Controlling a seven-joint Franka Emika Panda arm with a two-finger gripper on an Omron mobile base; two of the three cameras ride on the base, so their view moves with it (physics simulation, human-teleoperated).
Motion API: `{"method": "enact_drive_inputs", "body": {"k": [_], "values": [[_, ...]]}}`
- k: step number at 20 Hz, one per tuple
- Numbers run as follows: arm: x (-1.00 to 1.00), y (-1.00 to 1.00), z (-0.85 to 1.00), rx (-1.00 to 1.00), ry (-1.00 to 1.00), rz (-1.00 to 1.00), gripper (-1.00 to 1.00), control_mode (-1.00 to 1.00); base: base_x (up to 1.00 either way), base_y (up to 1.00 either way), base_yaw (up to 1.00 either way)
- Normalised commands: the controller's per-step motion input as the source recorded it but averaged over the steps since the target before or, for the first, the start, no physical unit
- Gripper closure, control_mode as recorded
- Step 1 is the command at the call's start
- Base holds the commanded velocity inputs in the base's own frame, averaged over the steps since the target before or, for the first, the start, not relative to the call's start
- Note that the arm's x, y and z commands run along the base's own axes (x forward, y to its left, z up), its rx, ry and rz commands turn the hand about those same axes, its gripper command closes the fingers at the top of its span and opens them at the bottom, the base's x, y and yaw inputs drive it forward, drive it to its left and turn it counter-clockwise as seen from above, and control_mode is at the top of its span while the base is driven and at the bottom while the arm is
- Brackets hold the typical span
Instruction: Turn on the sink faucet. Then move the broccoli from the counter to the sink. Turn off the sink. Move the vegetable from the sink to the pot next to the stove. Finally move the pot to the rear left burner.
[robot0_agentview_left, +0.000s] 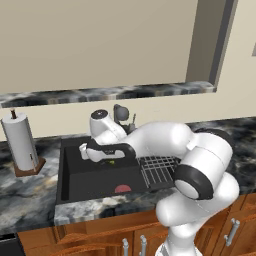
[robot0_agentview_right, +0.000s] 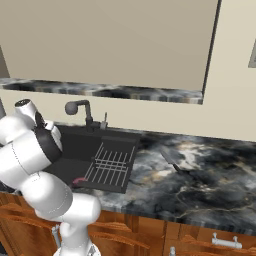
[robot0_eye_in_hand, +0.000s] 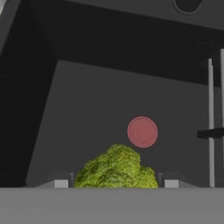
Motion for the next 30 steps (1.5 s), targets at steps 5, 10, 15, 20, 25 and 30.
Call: {"method": "enact_drive_inputs", "body": {"k": [5, 10, 15, 20, 25, 30], "values": [[0.00, 0.00, 0.00, 0.00, 0.00, 0.00, 1.00, -1.00, 0.00, 0.00, 0.00], [-0.17, 0.00, 0.00, 0.00, -0.09, 0.07, 1.00, 1.00, -0.07, 0.00, 0.03], [0.00, 0.00, 0.00, 0.00, 0.00, 0.00, 1.00, 1.00, -0.29, 0.05, 0.23], [0.00, 0.00, 0.00, 0.00, 0.00, 0.00, 1.00, 1.00, -0.11, 0.21, 0.31], [0.00, 0.00, 0.00, 0.00, 0.00, 0.00, 1.00, 1.00, 0.00, 0.36, 0.32], [0.00, 0.00, 0.00, 0.00, 0.00, 0.00, 1.00, 1.00, -0.07, 0.36, 0.33]]}}
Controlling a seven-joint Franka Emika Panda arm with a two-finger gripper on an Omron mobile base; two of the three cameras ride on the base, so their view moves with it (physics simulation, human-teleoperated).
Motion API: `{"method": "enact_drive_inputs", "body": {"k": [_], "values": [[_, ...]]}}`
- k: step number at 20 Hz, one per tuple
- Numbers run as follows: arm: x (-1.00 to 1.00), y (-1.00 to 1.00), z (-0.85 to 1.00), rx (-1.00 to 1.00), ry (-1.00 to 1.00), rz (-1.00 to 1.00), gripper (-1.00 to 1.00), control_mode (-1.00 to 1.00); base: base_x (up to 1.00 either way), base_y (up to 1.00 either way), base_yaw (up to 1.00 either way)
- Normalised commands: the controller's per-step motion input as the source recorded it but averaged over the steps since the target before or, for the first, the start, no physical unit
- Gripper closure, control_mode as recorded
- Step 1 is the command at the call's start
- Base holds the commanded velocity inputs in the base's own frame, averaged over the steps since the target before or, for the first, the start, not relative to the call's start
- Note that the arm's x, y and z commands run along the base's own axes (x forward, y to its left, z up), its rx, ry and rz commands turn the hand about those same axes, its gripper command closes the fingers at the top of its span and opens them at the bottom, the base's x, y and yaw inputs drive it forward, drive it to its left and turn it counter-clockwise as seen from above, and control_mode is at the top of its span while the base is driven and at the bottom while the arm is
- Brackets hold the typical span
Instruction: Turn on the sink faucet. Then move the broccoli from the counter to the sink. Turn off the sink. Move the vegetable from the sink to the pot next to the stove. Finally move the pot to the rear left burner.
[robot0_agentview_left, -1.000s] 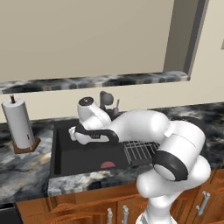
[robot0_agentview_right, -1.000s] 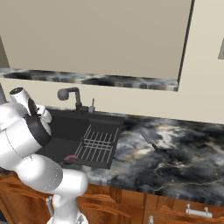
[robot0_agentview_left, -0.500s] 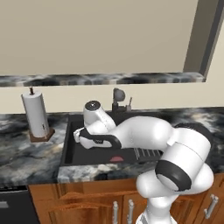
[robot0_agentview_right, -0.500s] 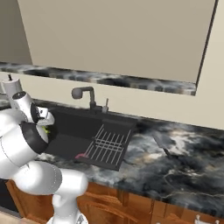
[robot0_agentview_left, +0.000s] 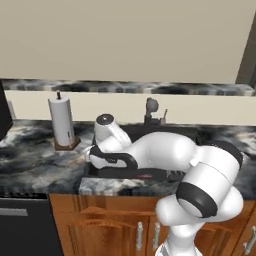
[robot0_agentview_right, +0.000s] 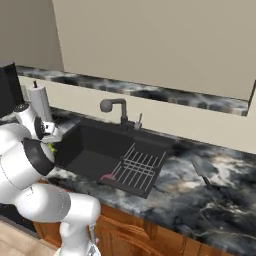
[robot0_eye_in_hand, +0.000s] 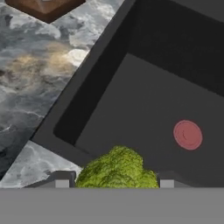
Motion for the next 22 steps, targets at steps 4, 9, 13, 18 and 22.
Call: {"method": "enact_drive_inputs", "body": {"k": [4, 9, 13, 18, 22], "values": [[0.00, 0.00, 0.00, 0.00, 0.00, 0.00, 1.00, 1.00, -0.14, 0.33, 0.34], [0.00, 0.00, 0.00, 0.00, 0.00, 0.00, 1.00, 1.00, -0.09, 0.44, 0.34], [0.00, 0.00, 0.00, 0.00, 0.00, 0.00, 1.00, 1.00, -0.08, 0.48, 0.36], [0.00, 0.00, 0.00, 0.00, 0.00, 0.00, 1.00, 1.00, -0.08, 0.51, 0.37], [0.00, 0.00, 0.00, 0.00, 0.00, 0.00, 1.00, 1.00, -0.07, 0.52, 0.37]]}}
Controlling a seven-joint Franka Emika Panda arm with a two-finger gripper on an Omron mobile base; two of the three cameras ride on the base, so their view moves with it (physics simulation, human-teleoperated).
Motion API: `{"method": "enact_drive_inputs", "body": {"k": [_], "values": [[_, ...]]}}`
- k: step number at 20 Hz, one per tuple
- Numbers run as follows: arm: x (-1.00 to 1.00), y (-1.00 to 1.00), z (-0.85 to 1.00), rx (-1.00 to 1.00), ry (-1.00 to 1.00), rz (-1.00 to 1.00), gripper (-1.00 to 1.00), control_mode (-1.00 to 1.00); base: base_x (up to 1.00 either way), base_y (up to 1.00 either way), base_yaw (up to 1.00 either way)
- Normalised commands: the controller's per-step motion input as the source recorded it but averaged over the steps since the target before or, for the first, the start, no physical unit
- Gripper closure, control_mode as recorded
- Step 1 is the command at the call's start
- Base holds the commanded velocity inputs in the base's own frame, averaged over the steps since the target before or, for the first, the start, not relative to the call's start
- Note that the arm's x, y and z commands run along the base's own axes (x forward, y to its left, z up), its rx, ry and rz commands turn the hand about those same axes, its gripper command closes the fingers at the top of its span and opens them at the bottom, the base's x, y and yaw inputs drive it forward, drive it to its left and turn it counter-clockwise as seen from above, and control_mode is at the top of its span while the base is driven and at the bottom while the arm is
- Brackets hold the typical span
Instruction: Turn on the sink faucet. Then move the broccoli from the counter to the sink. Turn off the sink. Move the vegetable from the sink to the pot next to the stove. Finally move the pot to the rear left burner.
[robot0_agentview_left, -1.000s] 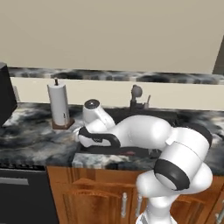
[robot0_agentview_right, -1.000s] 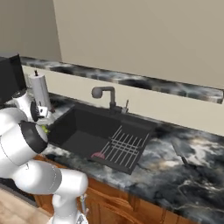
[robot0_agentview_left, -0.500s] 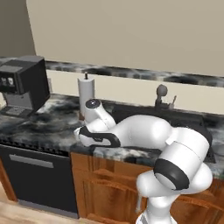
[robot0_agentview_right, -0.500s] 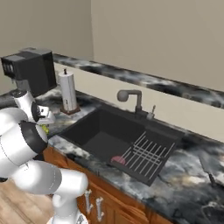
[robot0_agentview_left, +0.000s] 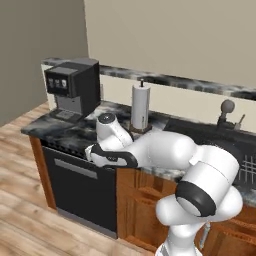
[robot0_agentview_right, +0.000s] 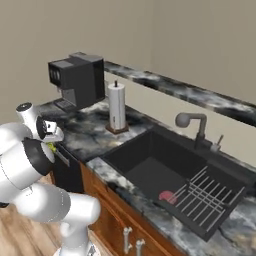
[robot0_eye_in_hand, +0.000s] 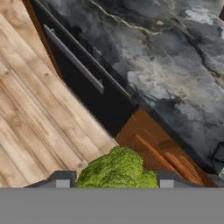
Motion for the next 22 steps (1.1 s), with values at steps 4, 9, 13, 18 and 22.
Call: {"method": "enact_drive_inputs", "body": {"k": [4, 9, 13, 18, 22], "values": [[0.00, 0.00, 0.00, 0.00, 0.00, 0.00, 1.00, 1.00, -0.06, 0.53, 0.38], [0.00, 0.00, 0.00, 0.00, 0.00, 0.00, 1.00, 1.00, -0.08, 0.54, 0.38], [0.00, 0.00, 0.00, 0.00, 0.00, 0.00, 1.00, 1.00, -0.09, 0.55, 0.38], [0.00, 0.00, 0.00, 0.00, 0.00, 0.00, 1.00, 1.00, -0.10, 0.54, 0.38], [0.00, 0.00, 0.00, 0.00, 0.00, 0.00, 1.00, 1.00, -0.10, 0.53, 0.39]]}}
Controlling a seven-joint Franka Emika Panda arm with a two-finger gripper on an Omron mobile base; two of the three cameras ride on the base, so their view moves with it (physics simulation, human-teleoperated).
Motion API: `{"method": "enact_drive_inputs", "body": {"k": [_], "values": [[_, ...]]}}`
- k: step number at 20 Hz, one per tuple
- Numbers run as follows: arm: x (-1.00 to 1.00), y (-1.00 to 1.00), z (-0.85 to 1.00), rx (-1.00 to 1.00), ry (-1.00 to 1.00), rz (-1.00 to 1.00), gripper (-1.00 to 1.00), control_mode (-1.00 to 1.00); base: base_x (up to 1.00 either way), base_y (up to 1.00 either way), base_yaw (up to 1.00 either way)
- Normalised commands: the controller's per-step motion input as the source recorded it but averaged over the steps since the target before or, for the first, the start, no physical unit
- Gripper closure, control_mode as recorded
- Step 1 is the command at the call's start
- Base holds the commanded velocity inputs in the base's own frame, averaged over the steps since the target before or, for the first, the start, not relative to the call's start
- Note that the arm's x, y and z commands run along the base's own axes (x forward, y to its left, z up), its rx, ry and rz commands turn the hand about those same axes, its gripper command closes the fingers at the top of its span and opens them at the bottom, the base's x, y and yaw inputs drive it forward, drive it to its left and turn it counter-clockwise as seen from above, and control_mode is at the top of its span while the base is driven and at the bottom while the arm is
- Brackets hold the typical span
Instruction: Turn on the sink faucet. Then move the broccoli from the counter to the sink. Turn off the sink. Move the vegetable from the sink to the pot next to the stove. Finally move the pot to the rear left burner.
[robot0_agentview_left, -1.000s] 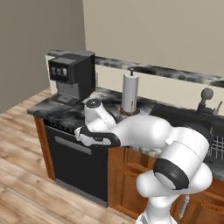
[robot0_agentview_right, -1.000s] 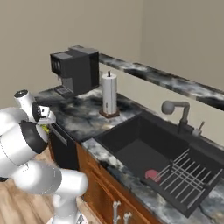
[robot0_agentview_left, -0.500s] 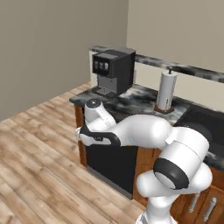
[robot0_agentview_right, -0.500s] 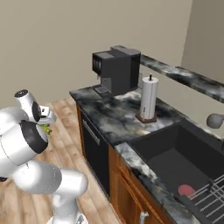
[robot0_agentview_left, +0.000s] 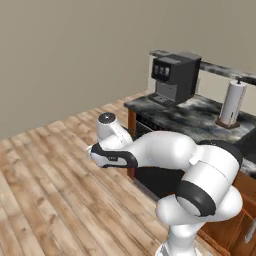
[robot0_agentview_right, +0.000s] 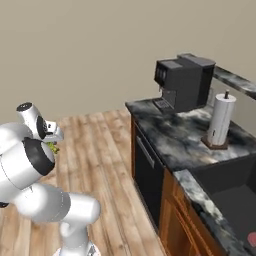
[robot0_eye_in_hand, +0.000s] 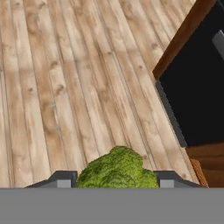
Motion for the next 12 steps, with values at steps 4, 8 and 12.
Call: {"method": "enact_drive_inputs", "body": {"k": [4, 8, 12], "values": [[0.00, 0.00, 0.00, 0.00, 0.00, 0.00, 1.00, 1.00, -0.09, 0.52, 0.39], [0.00, 0.00, 0.00, 0.00, 0.00, 0.00, 1.00, 1.00, -0.10, 0.51, 0.39], [0.00, 0.00, 0.00, 0.00, 0.00, 0.00, 1.00, 1.00, -0.10, 0.50, 0.39]]}}
